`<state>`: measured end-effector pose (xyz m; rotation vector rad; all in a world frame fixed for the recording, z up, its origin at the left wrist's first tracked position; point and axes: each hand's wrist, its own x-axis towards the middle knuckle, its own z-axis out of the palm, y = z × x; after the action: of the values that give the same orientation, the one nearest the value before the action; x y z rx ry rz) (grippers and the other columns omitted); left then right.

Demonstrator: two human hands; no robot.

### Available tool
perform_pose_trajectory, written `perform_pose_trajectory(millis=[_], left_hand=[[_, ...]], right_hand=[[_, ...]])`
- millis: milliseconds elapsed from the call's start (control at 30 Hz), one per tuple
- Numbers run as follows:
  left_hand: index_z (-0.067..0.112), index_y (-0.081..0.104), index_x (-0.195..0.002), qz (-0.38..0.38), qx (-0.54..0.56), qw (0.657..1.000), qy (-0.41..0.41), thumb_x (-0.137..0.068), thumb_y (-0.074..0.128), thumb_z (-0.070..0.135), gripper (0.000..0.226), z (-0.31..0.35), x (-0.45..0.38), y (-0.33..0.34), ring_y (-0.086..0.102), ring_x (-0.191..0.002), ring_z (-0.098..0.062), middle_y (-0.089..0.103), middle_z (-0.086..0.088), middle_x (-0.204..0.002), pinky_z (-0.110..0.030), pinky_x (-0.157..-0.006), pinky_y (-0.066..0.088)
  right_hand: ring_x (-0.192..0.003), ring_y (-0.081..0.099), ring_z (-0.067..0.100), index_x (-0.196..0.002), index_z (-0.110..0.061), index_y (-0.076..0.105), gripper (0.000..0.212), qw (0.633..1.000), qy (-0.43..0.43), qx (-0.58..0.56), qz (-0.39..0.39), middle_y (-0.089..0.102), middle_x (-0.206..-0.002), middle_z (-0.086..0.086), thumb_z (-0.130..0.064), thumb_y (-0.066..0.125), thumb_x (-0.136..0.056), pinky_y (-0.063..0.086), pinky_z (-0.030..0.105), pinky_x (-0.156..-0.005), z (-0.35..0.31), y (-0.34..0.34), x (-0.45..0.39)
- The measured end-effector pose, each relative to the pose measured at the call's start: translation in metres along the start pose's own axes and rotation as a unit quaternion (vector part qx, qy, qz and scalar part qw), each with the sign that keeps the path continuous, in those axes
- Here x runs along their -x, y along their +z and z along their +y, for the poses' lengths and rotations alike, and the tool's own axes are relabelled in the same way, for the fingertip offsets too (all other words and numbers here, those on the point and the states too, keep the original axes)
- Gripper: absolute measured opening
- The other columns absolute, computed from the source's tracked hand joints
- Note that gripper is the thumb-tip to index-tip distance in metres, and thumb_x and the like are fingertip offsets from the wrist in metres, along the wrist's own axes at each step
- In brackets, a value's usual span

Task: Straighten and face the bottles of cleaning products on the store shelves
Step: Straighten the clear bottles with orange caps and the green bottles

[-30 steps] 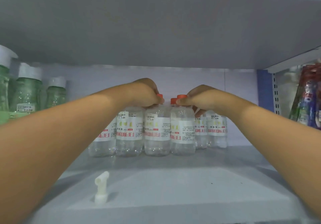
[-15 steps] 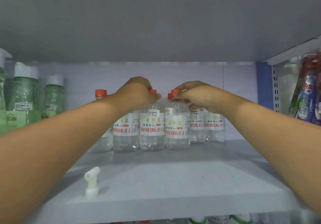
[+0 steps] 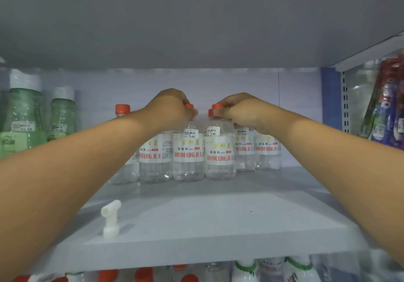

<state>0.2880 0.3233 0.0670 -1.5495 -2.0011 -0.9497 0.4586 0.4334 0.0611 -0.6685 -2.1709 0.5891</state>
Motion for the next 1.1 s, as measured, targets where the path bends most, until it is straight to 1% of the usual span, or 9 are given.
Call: perform_pose_trajectory(millis=[200, 333, 433, 533, 633, 733, 833, 933, 1100], left_hand=[[0.016, 0.068, -0.127, 0.035, 0.038, 0.998, 0.023, -0.098, 0.067, 0.039, 0.037, -0.010, 0.004, 0.010, 0.058, -0.098, -0.015, 0.065, 0.005, -0.118, -0.019, -0.075, 0.042], [0.020, 0.052, -0.147, 0.021, 0.087, 0.996, 0.018, -0.096, 0.068, 0.044, 0.058, -0.010, 0.016, 0.005, 0.058, -0.113, -0.014, 0.058, 0.005, -0.139, -0.020, -0.087, 0.041], [0.026, 0.052, -0.148, 0.018, 0.154, 0.988, -0.015, -0.096, 0.067, 0.047, 0.058, 0.000, 0.041, -0.022, 0.063, -0.116, -0.008, 0.059, 0.011, -0.140, -0.018, -0.086, 0.045], [0.032, 0.066, -0.129, 0.104, 0.254, 0.960, -0.053, -0.095, 0.068, 0.044, 0.035, 0.012, 0.101, -0.056, 0.068, -0.083, 0.011, 0.070, 0.020, -0.110, -0.006, -0.069, 0.047], [0.038, 0.071, -0.115, 0.173, 0.293, 0.940, 0.003, -0.091, 0.069, 0.046, 0.025, 0.010, 0.199, -0.074, 0.071, -0.104, 0.001, 0.076, 0.014, -0.110, -0.026, -0.092, 0.055], [0.040, 0.071, -0.114, 0.203, 0.276, 0.939, -0.005, -0.093, 0.068, 0.044, 0.021, 0.000, 0.304, -0.066, 0.072, -0.109, -0.007, 0.076, 0.013, -0.113, -0.021, -0.090, 0.057], [0.041, 0.072, -0.105, 0.207, 0.299, 0.925, -0.112, -0.092, 0.073, 0.044, 0.013, -0.023, 0.379, -0.034, 0.073, -0.102, -0.010, 0.077, 0.011, -0.107, -0.018, -0.082, 0.057], [0.040, 0.069, -0.100, 0.172, 0.305, 0.910, -0.224, -0.092, 0.075, 0.027, 0.017, -0.056, 0.412, 0.019, 0.071, -0.099, -0.011, 0.074, 0.011, -0.105, -0.021, -0.084, 0.058], [0.026, 0.048, -0.140, 0.049, 0.261, 0.907, -0.328, -0.080, 0.086, 0.040, 0.073, -0.095, 0.420, 0.089, 0.060, -0.120, -0.020, 0.055, 0.003, -0.139, -0.043, -0.105, 0.051]], right_hand=[[-0.086, 0.065, 0.005, -0.095, -0.034, 0.070, 0.007, 1.000, 0.013, 0.011, 0.000, 0.072, -0.100, -0.013, -0.041, 0.068, -0.097, 0.047, 0.016, -0.057, 0.003, 0.001, -0.004], [-0.099, 0.063, 0.010, -0.119, -0.027, 0.067, 0.030, 0.998, 0.012, 0.053, 0.017, 0.068, -0.120, -0.006, -0.045, 0.068, -0.094, 0.049, 0.024, -0.071, 0.000, 0.005, 0.003], [-0.119, 0.058, 0.017, -0.149, -0.023, 0.047, 0.064, 0.987, -0.053, 0.138, 0.064, 0.057, -0.141, -0.003, -0.049, 0.067, -0.094, 0.045, 0.028, -0.093, -0.013, -0.003, 0.025], [-0.116, 0.060, 0.012, -0.143, -0.024, 0.053, 0.053, 0.977, -0.128, 0.052, 0.165, 0.063, -0.129, -0.008, -0.043, 0.067, -0.095, 0.048, 0.026, -0.097, -0.046, -0.012, 0.073], [-0.097, 0.066, -0.001, -0.122, -0.032, 0.063, 0.030, 0.946, -0.247, -0.117, 0.175, 0.070, -0.105, -0.015, -0.036, 0.067, -0.093, 0.052, 0.014, -0.080, -0.056, 0.006, 0.165], [-0.107, 0.067, 0.004, -0.121, -0.039, 0.064, 0.028, 0.937, -0.292, -0.162, 0.101, 0.070, -0.110, -0.016, -0.036, 0.065, -0.094, 0.051, 0.010, -0.079, -0.028, 0.050, 0.278], [-0.110, 0.065, 0.003, -0.122, -0.048, 0.060, 0.030, 0.972, -0.183, -0.138, 0.052, 0.065, -0.119, -0.023, -0.047, 0.062, -0.092, 0.050, 0.013, -0.079, 0.011, 0.108, 0.339], [-0.117, 0.058, 0.001, -0.131, -0.041, 0.056, 0.041, 0.987, 0.019, -0.157, 0.026, 0.056, -0.126, -0.026, -0.047, 0.067, -0.092, 0.053, 0.032, -0.099, 0.049, 0.160, 0.346], [-0.113, 0.057, 0.009, -0.144, -0.024, 0.048, 0.072, 0.976, 0.160, -0.147, 0.008, 0.053, -0.136, -0.003, -0.040, 0.083, -0.083, 0.045, 0.025, -0.094, 0.082, 0.219, 0.326]])
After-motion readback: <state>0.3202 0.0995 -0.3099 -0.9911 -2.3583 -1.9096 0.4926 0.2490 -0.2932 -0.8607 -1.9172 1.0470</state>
